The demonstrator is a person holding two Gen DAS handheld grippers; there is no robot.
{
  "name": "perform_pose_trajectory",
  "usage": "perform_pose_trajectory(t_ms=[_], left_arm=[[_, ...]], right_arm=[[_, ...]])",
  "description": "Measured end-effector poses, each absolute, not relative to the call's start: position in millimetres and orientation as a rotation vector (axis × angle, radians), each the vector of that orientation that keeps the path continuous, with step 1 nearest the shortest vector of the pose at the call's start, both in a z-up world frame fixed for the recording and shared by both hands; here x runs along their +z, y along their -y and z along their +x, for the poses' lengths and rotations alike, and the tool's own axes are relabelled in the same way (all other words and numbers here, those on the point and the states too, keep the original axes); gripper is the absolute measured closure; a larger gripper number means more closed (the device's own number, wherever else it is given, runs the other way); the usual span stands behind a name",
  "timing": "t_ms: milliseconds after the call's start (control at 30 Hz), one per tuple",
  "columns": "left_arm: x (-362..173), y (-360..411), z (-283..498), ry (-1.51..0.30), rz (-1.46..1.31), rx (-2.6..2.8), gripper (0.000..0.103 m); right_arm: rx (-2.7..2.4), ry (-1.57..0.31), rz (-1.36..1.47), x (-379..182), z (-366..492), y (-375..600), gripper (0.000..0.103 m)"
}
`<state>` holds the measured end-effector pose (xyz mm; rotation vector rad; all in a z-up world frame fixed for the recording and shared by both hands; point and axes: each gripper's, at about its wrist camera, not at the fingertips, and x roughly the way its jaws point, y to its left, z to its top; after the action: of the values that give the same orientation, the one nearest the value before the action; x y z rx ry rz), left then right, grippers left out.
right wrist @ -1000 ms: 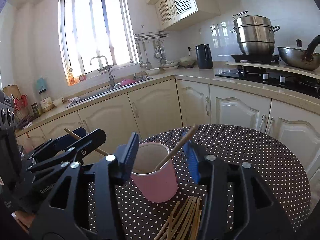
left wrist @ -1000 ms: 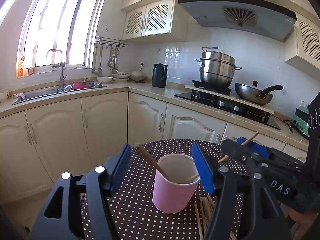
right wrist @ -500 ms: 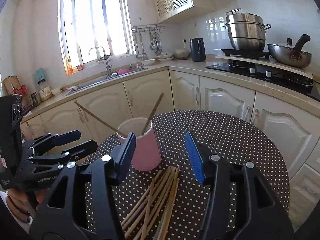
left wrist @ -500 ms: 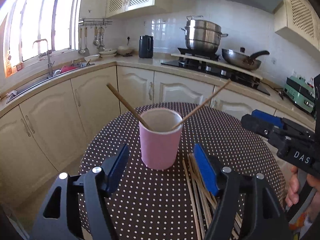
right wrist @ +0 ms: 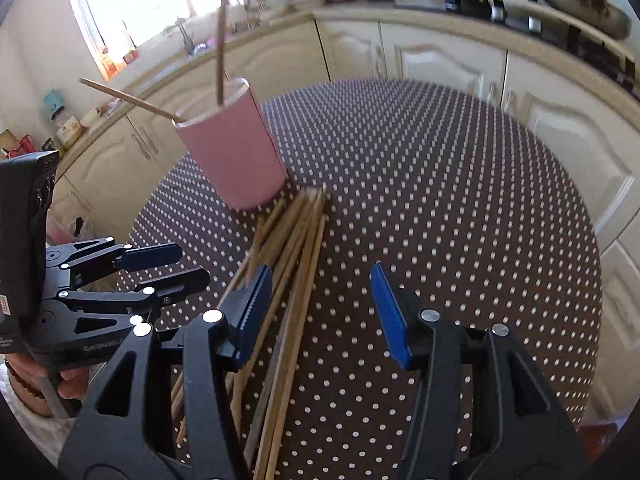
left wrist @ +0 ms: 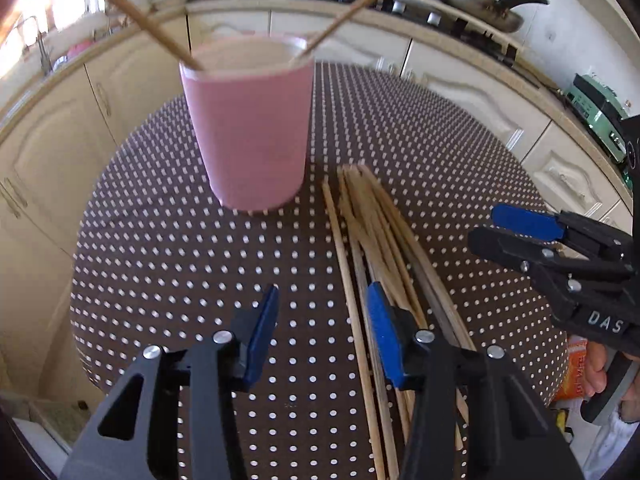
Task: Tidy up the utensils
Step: 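Move both tools back to the chopstick pile and close the left tool on one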
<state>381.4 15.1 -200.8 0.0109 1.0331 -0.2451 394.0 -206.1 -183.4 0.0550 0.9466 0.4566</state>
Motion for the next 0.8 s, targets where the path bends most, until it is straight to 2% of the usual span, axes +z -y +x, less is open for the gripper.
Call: perform_pose_trajectory(t_ms=[167, 333, 433, 467, 533, 633, 800], left_arm=[[-212, -8, 392, -1.073, 0.021, -0.238, 0.06], [-221, 3, 400, -1.091, 0.049, -0.215, 0.06], [-222, 7, 404, -1.092, 0.06, -0.202, 0.06], [-222, 9, 405, -1.092, 0.07, -0.192, 0.061], [-223, 16, 407, -1.091, 0.112, -0.155, 0.074], [-223, 20, 410, -1.098, 0.118, -0.155, 0.083], [-224, 16, 414, -1.099, 0.107, -0.155, 0.086]], right_arm=[[0.453, -1.018, 0.04, -199, 397, 203, 0.052], [0.446, -1.053, 0.02, -206, 402, 201, 0.058], [0.44, -1.074, 0.005, -210, 405, 200, 0.066], [0.444, -1.089, 0.001, -211, 406, 199, 0.068], [0.447, -1.104, -0.016, -212, 410, 195, 0.068], [0.45, -1.119, -0.039, -215, 413, 186, 0.069], [0.443, -1.136, -0.088, -220, 415, 173, 0.071]])
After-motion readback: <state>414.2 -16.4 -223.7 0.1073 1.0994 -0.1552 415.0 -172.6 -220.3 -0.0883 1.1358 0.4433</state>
